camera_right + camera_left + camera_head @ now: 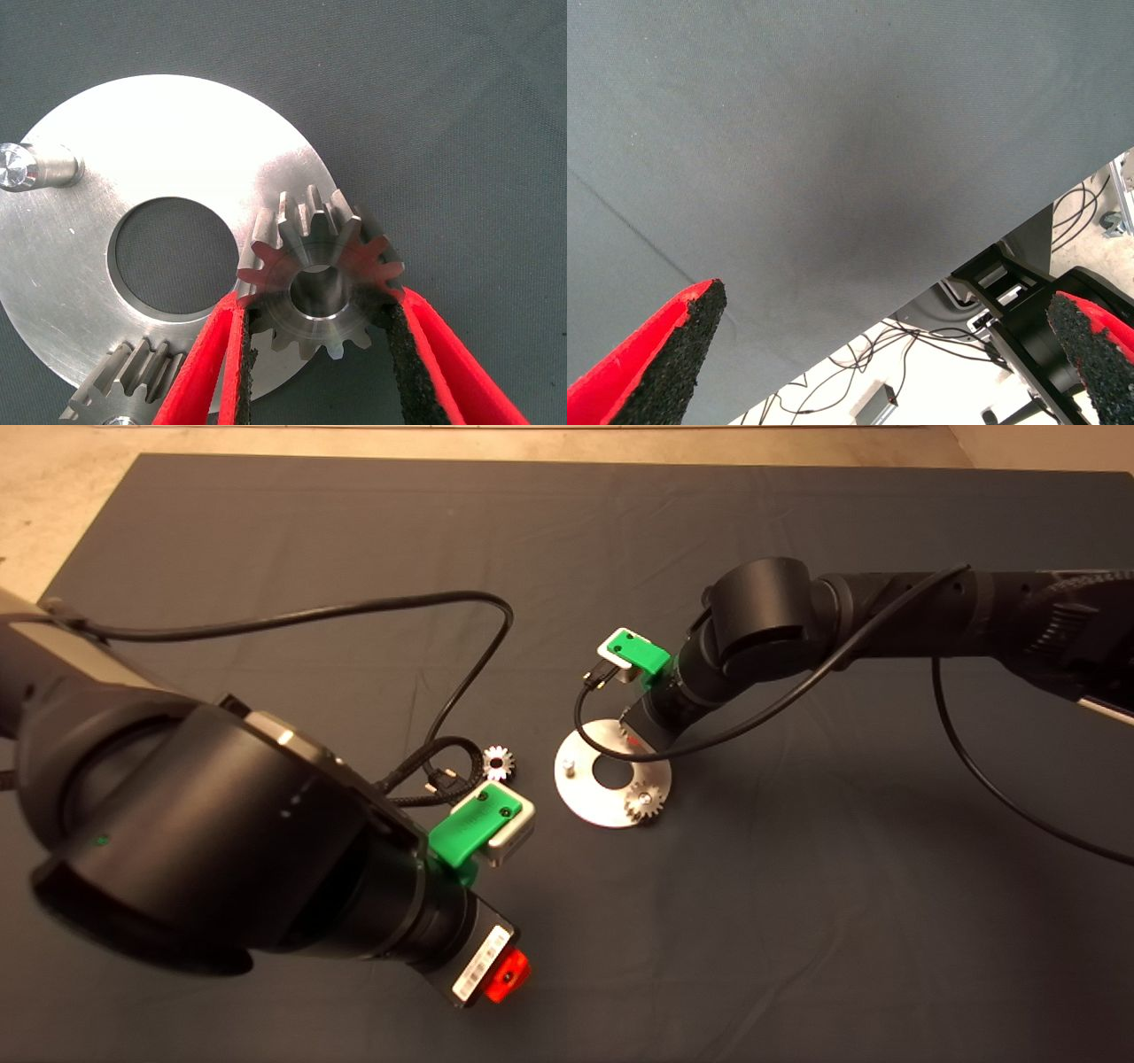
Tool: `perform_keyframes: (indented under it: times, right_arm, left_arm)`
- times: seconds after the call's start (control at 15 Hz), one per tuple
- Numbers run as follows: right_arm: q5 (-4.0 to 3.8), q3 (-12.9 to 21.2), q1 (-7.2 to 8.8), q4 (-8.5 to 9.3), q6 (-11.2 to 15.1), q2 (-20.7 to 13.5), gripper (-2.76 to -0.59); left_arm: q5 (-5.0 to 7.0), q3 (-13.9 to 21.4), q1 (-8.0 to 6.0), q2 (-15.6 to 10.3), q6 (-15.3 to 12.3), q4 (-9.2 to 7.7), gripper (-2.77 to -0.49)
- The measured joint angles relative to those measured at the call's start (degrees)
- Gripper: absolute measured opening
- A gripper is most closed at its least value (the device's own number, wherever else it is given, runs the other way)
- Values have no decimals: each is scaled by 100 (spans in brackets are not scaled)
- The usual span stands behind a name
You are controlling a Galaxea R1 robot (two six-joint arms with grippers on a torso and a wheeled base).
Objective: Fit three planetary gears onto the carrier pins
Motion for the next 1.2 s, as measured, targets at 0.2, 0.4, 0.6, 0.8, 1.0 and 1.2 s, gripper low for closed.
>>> perform_keyframes:
  times: [0.2, 0.4, 0.6, 0.8, 1.0, 1.2]
  right_arm:
    - [5, 0, 0, 0, 0, -1, -246]
    - [23, -27, 1, 0, 0, -1, -246]
    - [138, -190, -35, 5, 0, -3, -246]
    - [230, -207, -38, 7, 0, -9, -246]
    - [236, -218, -49, 5, 1, -6, -246]
    - [250, -223, -51, 5, 0, -9, -246]
  left_arm:
    - [0, 0, 0, 0, 0, 0, -61]
    - [0, 0, 0, 0, 0, 0, -61]
    - [0, 0, 0, -2, 0, -2, -61]
    - [4, -4, -1, 0, 0, -1, -61]
    - [1, -4, 0, 0, 0, -2, -61]
    - [1, -4, 0, 0, 0, -2, -61]
